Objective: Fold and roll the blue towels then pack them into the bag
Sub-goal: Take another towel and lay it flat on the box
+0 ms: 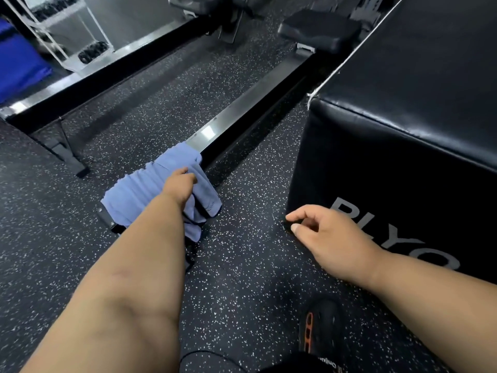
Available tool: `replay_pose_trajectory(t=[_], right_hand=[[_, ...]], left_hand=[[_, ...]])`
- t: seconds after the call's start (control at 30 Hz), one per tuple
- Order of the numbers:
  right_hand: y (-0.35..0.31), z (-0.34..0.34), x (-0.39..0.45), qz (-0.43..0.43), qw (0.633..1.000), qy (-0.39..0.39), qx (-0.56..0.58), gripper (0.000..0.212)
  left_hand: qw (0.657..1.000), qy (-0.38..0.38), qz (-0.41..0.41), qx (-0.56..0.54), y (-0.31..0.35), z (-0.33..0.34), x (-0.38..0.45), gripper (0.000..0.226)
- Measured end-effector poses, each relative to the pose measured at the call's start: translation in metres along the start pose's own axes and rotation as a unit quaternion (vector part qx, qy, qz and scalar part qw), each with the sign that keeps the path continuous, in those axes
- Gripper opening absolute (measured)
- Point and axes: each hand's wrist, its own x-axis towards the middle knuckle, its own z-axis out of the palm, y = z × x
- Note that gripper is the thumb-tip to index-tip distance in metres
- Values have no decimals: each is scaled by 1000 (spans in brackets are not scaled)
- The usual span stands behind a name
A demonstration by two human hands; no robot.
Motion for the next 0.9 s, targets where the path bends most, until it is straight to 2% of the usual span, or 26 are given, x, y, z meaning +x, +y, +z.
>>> replay_pose_trajectory(t=[0.07, 0.3, 0.6, 0.7, 0.9], right_hand=[[-2, -2, 0, -2, 1000, 0, -8, 15], [-10, -13, -8, -9, 1000, 20, -8, 15], [-28, -21, -33, -34, 999, 34, 3, 17], [-35, -28, -43, -39, 998, 48, 21, 16], [-50, -54, -73, -58, 993, 94, 39, 14]], left_hand=[[1000, 7, -3, -15, 4, 2, -5, 14], [993, 68, -11, -95, 14, 0, -26, 18], [987, 70, 92, -115, 48, -13, -82, 13], [972, 63, 110, -199, 70, -22, -114, 7], [952, 23, 173, -251, 126, -35, -191, 27]])
